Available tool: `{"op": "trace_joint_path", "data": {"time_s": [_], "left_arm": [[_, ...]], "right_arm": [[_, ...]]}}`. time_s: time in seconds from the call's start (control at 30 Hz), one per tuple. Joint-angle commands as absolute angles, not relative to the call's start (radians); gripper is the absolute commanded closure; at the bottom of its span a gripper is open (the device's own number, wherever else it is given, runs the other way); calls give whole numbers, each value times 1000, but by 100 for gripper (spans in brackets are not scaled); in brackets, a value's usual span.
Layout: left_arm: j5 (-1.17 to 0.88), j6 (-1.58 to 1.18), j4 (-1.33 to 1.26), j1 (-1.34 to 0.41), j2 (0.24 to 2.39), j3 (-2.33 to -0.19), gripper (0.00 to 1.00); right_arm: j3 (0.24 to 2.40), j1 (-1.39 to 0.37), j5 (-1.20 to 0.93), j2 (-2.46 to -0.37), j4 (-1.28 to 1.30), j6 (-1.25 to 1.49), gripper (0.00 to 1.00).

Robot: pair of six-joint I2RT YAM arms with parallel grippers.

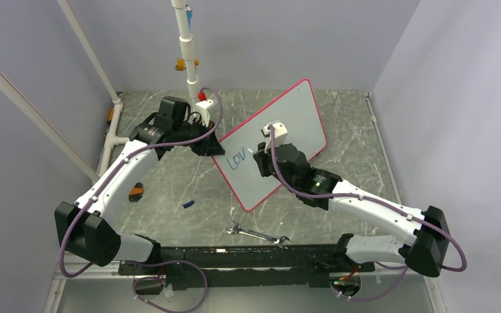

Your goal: Write a sentence on the whiteboard

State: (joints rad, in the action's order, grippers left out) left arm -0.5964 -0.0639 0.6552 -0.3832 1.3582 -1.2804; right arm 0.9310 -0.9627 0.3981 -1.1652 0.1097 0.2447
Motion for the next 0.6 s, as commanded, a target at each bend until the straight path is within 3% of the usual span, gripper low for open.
{"op": "trace_joint_path", "data": {"time_s": [0.0,0.57], "left_arm": [[-314,51,728,-380,1383,-1276,100],[-314,52,729,-382,1386,-1275,100]], "right_arm": [[923,-959,377,-1167,54,268,100],[916,-957,377,-1193,54,281,100]]}}
